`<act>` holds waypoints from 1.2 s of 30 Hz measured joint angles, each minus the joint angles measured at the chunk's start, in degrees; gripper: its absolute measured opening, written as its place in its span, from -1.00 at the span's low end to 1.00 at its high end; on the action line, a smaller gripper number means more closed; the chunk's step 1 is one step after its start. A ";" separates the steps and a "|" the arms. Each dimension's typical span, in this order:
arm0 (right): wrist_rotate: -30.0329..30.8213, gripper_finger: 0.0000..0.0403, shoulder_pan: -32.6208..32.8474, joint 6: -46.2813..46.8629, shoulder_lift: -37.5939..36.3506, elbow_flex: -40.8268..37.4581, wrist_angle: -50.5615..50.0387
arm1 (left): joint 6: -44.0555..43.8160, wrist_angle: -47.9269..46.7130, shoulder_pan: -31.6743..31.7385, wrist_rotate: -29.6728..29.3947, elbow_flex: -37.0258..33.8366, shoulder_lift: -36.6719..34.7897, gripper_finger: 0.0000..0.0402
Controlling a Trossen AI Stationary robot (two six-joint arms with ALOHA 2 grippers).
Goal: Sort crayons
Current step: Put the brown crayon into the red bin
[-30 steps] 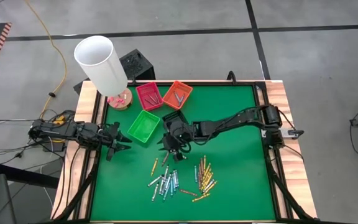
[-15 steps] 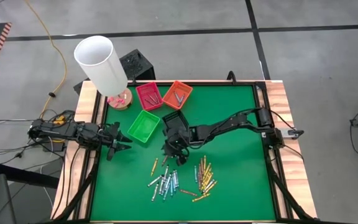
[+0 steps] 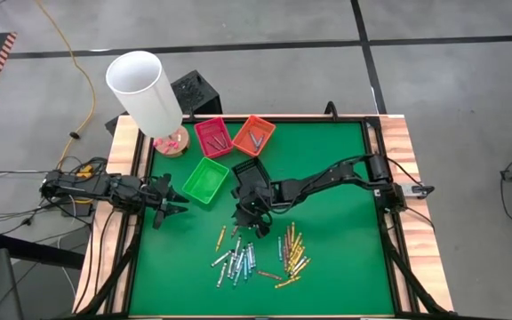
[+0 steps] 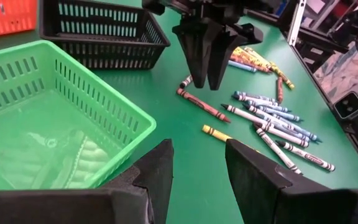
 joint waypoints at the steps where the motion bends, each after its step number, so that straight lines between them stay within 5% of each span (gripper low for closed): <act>1: 0.00 -0.39 0.00 0.00 0.00 0.00 0.06 | -0.01 0.00 0.00 0.00 0.00 0.00 -0.32; 26: 0.23 -0.39 1.07 -0.87 7.46 12.94 -13.08 | -0.80 0.02 -0.02 0.05 -0.02 0.39 -0.32; 36: 0.13 -0.39 2.81 -9.38 6.52 21.10 -30.26 | -0.21 0.02 -0.02 -0.04 -0.02 0.38 -0.32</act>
